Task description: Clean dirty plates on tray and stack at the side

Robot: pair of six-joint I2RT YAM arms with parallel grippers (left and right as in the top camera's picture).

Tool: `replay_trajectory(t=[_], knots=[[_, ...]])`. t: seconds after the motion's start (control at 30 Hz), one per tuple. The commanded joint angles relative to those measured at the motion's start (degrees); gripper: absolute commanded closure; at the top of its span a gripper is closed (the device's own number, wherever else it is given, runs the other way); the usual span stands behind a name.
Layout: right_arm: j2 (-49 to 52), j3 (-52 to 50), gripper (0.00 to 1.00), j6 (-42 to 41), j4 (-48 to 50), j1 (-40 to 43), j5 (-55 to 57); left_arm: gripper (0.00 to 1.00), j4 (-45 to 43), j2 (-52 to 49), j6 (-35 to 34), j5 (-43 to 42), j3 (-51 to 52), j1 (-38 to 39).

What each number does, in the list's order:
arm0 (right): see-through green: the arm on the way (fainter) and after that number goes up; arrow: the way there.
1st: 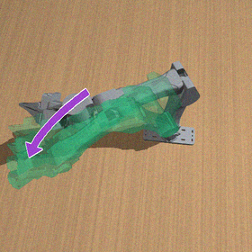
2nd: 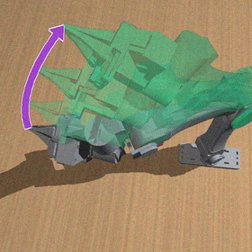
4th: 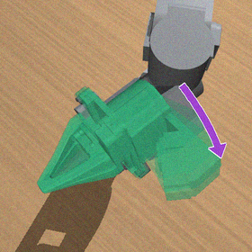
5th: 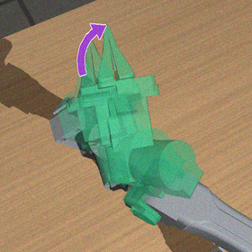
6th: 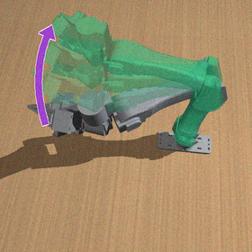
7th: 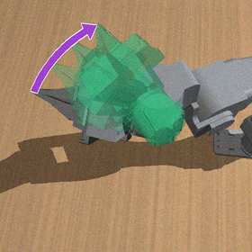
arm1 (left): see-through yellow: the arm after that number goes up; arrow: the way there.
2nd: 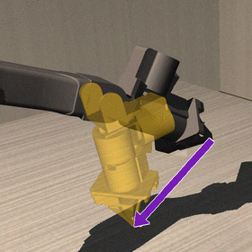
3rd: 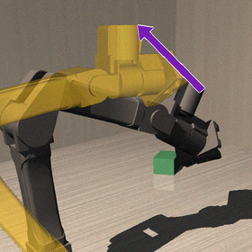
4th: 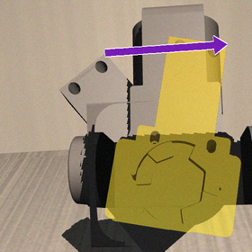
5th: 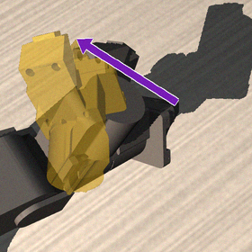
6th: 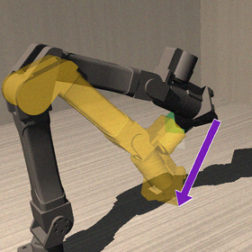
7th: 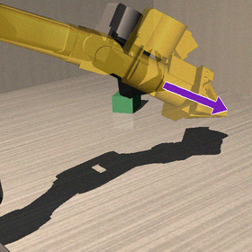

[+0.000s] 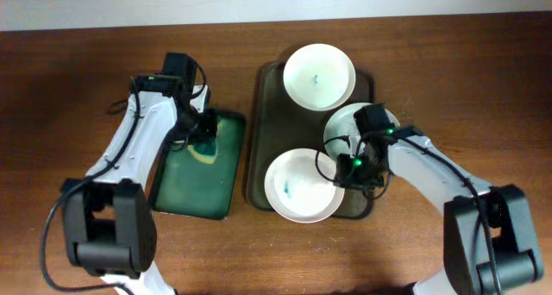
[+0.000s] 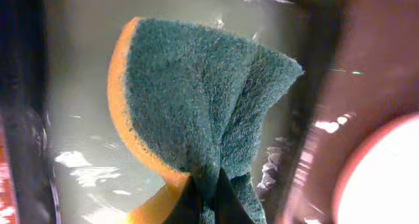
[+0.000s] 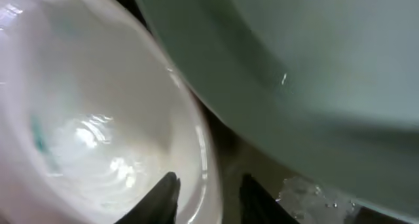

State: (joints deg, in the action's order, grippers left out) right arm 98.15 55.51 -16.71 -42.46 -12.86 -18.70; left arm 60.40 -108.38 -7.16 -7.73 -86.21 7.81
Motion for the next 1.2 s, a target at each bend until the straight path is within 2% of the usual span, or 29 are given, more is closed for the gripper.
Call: replay_trajectory(t=[0.0, 0.03, 0.1, 0.17, 0.3, 0.47, 0.57, 0.67, 0.73, 0.83, 0.87, 0.9, 0.93, 0.97, 1.0, 1.1, 1.17], knots=[[2.54, -2.05, 0.89, -3.74, 2.91, -0.31, 2.05, 1.00, 0.59, 4.48, 1.22, -13.00, -2.08, 1.84], [2.91, -2.05, 0.96, -4.98, 3.93, -0.28, 2.62, 1.00, 0.55, 4.46, 1.20, -13.99, -2.05, 2.49], [2.95, -2.05, 0.96, -10.23, 5.77, -0.24, 7.06, 1.00, 0.46, 4.37, 1.18, -13.94, -2.05, 4.92], [2.95, -2.03, 0.96, -10.49, 6.58, -0.24, 7.48, 1.00, -1.29, 4.15, 0.92, -13.92, -1.97, 8.31], [2.95, -1.88, 0.96, -10.80, 7.34, 0.79, 8.02, 1.00, -5.44, 1.62, -7.96, -11.61, -1.95, 14.51], [2.95, -1.88, 0.96, -10.80, 7.21, 0.94, 8.00, 1.00, -9.79, -10.73, -13.03, -11.65, -1.95, 22.69], [2.95, -1.88, 0.96, -10.80, 7.15, 0.94, 7.98, 1.00, -12.46, -16.94, -13.11, -15.26, -1.95, 25.62], [2.95, -1.88, 0.96, -10.82, 7.15, 0.94, 7.98, 1.00, -12.63, -19.04, -12.31, -14.43, -1.95, 27.39], [2.95, -1.88, 0.96, -10.82, 7.10, 0.94, 7.85, 1.00, -10.34, -18.64, -12.35, -8.11, -2.67, 26.91], [2.95, -1.88, 0.96, -10.82, 7.13, 0.94, 7.82, 1.00, -1.27, -18.38, -12.35, 13.22, -7.08, 24.22], [2.95, -1.88, 0.96, -10.84, 7.10, 0.94, 7.82, 1.00, 0.57, -18.38, -12.33, 17.07, -8.02, 22.99], [2.95, -1.88, 0.96, -10.86, 7.13, 0.94, 7.82, 1.00, 0.76, -18.38, -12.31, 16.00, -8.13, 21.94], [2.95, -1.88, 0.96, -11.10, 7.15, 0.94, 7.85, 1.00, 0.50, -18.38, -12.02, 10.29, -8.11, 21.57], [2.95, -1.88, 0.96, -11.08, 7.17, 0.94, 7.87, 1.00, -3.26, -18.40, -6.27, -6.97, -7.93, 22.18], [2.95, -1.88, 0.96, -11.08, 7.17, 0.94, 7.89, 1.00, -5.49, -18.40, -4.90, -14.12, -7.58, 22.77], [2.95, -1.88, 0.96, -11.08, 7.15, 0.94, 7.87, 1.00, -11.58, -18.43, -4.79, -26.38, -6.71, 26.21], [2.95, -1.88, 0.96, -11.08, 7.13, 0.94, 7.85, 1.00, -13.07, -18.43, -5.31, -27.45, -6.71, 28.11]])
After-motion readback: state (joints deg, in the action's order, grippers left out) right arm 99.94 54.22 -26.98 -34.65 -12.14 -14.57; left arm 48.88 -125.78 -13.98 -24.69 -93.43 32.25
